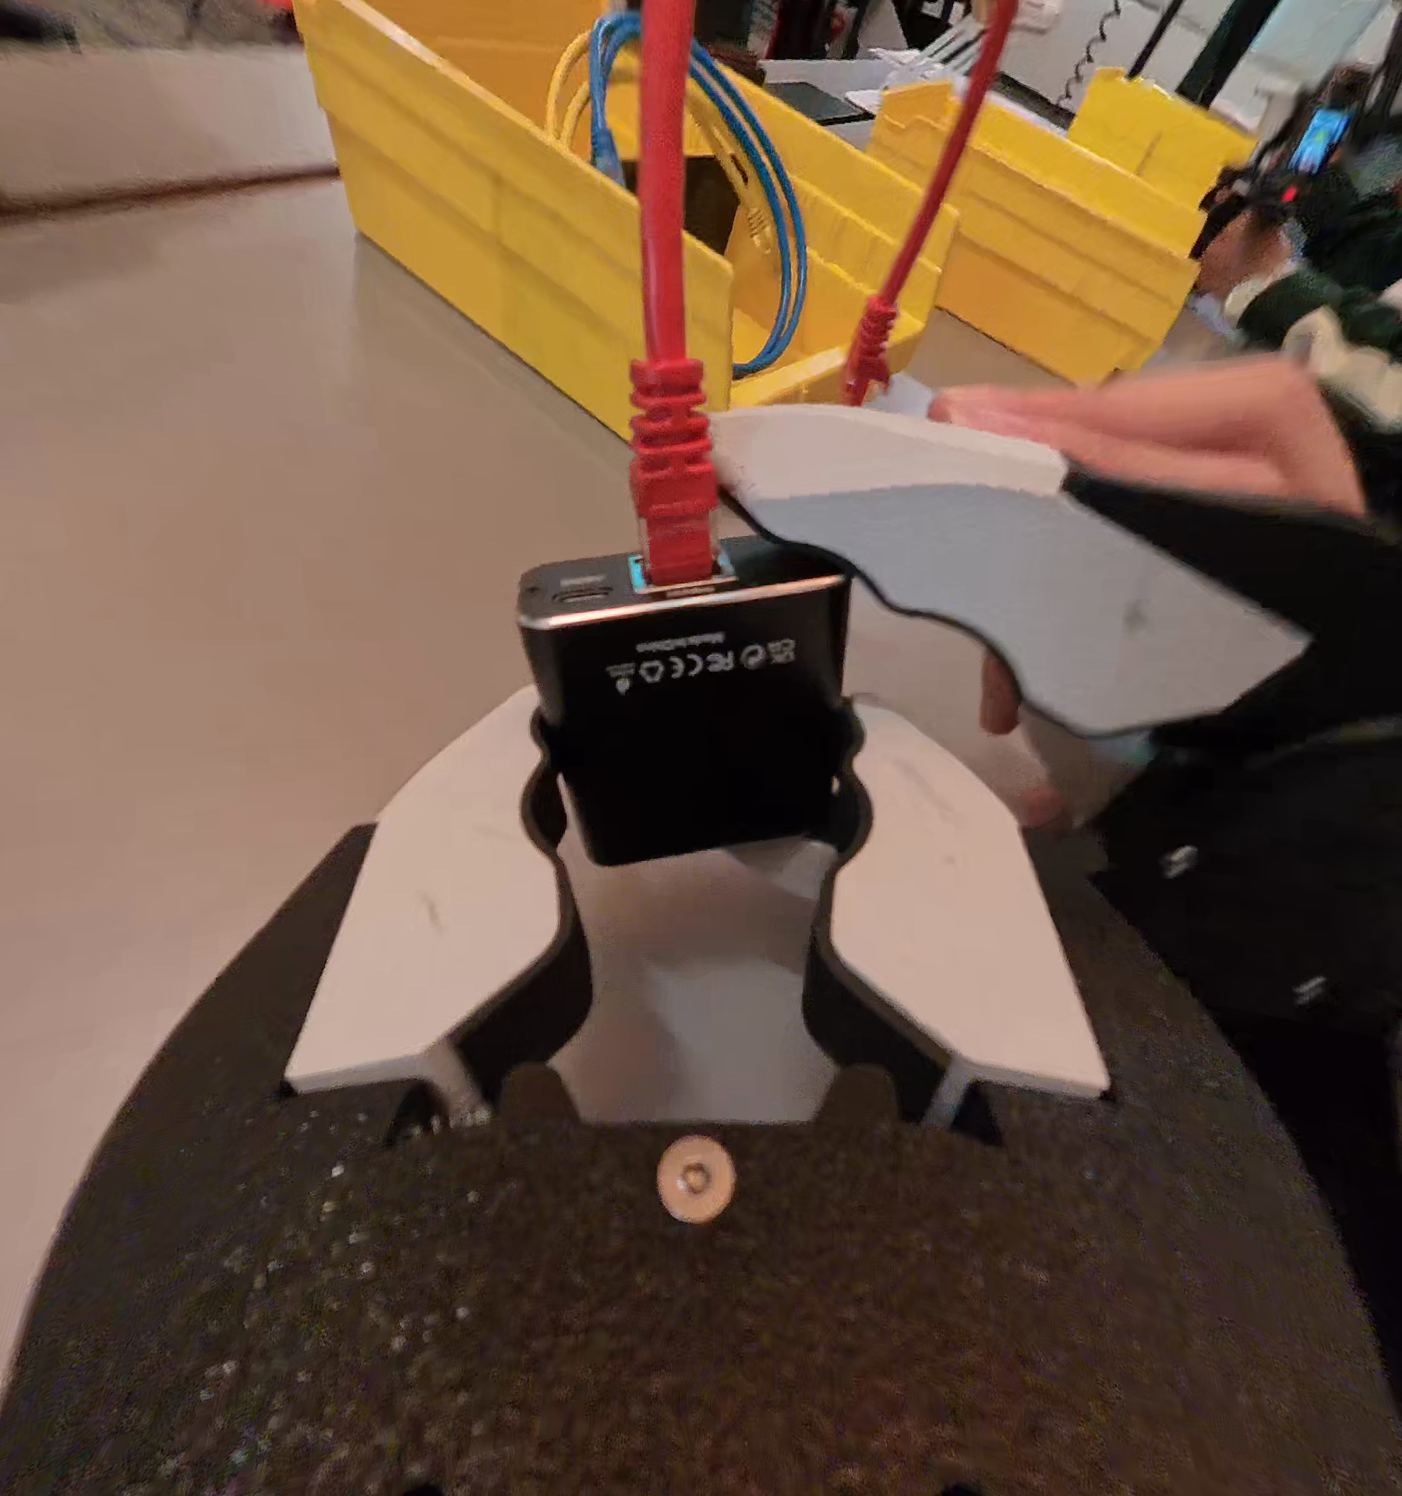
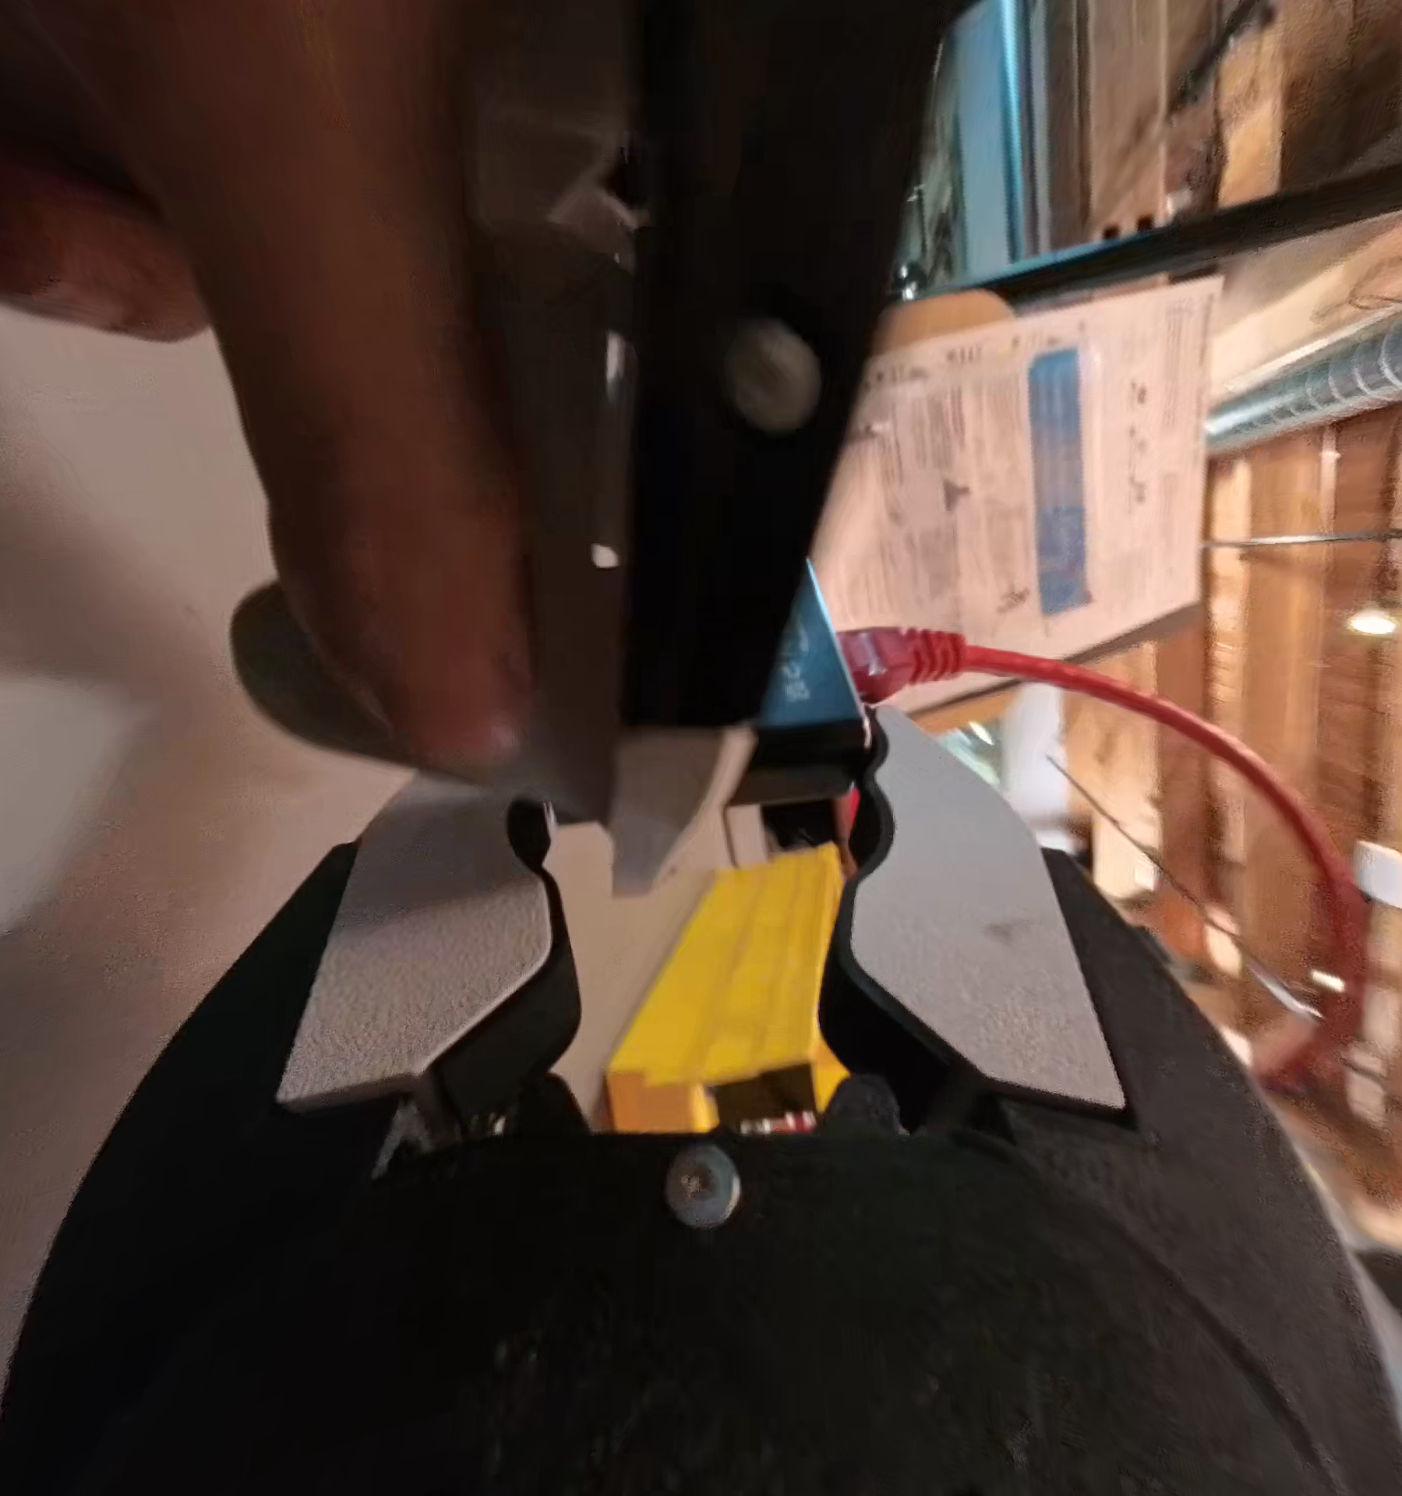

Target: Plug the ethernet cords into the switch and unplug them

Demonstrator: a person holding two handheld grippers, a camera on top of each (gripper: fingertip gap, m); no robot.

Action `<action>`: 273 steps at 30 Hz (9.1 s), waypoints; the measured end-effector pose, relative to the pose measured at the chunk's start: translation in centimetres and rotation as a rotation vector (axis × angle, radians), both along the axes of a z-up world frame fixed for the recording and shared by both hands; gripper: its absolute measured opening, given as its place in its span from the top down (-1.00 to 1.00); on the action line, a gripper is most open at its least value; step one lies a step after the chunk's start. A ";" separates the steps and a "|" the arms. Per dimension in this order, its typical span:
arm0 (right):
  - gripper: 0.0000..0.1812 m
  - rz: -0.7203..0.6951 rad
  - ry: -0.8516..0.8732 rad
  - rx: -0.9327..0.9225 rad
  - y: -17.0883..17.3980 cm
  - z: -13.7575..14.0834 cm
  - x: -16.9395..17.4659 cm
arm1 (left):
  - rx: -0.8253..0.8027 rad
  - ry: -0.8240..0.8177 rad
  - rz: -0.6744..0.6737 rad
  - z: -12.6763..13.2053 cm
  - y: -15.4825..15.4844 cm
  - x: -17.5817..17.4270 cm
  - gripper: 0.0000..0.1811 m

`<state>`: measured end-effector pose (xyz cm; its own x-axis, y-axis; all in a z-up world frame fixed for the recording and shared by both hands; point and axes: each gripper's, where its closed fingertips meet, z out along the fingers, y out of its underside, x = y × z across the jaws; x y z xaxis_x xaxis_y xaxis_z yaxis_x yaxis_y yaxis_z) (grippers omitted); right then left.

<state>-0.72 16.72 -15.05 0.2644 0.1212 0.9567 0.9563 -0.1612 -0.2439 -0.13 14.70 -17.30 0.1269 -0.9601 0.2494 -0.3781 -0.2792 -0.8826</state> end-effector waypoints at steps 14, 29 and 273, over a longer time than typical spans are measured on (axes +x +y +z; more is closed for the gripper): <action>0.39 0.530 1.588 -0.290 -2.1 4.4 -2.0 | 0.803 -0.061 -0.057 4.7 1.3 -1.9 0.31; 0.74 0.641 2.440 -0.462 -2.3 5.4 -1.1 | 0.963 -0.359 -0.037 6.6 -0.6 -1.5 0.19; 0.71 0.332 1.417 -1.348 -1.1 1.0 -1.0 | 0.887 -0.326 0.031 3.2 0.1 -0.4 0.27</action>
<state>-1.67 15.61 -14.08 0.4376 0.6548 -0.6162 0.2488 -0.7468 -0.6168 -0.48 14.76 -14.07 0.2086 -0.8136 -0.5428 -0.0785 0.5392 -0.8385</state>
